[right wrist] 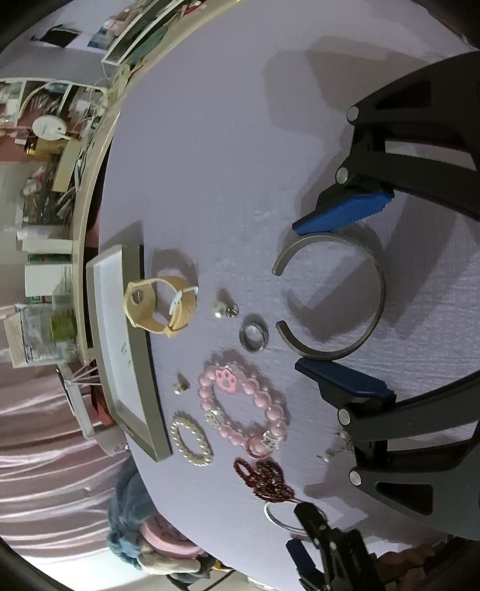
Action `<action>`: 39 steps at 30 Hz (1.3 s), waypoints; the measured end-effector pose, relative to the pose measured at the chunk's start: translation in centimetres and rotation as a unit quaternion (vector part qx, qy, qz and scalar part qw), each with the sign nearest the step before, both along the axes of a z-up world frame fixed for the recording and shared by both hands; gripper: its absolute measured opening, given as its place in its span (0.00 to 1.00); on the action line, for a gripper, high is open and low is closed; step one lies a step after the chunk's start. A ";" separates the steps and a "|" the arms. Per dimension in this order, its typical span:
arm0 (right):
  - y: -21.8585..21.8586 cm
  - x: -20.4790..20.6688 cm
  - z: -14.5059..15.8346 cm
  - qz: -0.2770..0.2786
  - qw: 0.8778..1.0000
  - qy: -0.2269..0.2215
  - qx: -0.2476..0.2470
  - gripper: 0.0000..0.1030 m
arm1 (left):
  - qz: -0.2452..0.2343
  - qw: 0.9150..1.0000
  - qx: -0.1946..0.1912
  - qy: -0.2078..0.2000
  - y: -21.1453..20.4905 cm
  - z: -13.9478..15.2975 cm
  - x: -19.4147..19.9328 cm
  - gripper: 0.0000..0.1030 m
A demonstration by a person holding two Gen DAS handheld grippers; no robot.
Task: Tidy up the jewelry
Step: 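Grasp the thin silver bangle with the left tool while the right tool grasps the silver cuff, then carry both bracelets into the white tray and open both tools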
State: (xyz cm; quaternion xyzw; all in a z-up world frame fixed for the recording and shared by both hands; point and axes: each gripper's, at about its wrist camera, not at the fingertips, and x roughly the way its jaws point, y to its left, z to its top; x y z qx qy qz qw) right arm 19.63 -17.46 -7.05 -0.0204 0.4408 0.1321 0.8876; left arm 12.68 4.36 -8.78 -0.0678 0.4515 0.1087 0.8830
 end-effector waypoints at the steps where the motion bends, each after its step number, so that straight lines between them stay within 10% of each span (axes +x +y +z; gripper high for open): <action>1: 0.0 0.1 0.0 -0.002 1.000 0.000 0.002 0.67 | -0.002 1.000 0.007 0.000 -0.1 0.0 0.1 0.93; 7: 0.3 0.3 0.0 -0.005 1.000 0.002 0.007 0.67 | -0.032 0.999 0.016 -0.016 -0.9 0.3 0.1 0.69; 26: -0.2 1.5 4.0 0.007 0.998 -0.047 0.034 0.67 | 0.004 0.998 -0.017 -0.059 3.7 4.2 -1.1 0.69; 39: 1.4 9.4 9.1 0.024 0.993 -0.092 0.063 0.67 | -0.026 0.992 -0.012 -0.124 4.4 11.3 6.8 0.69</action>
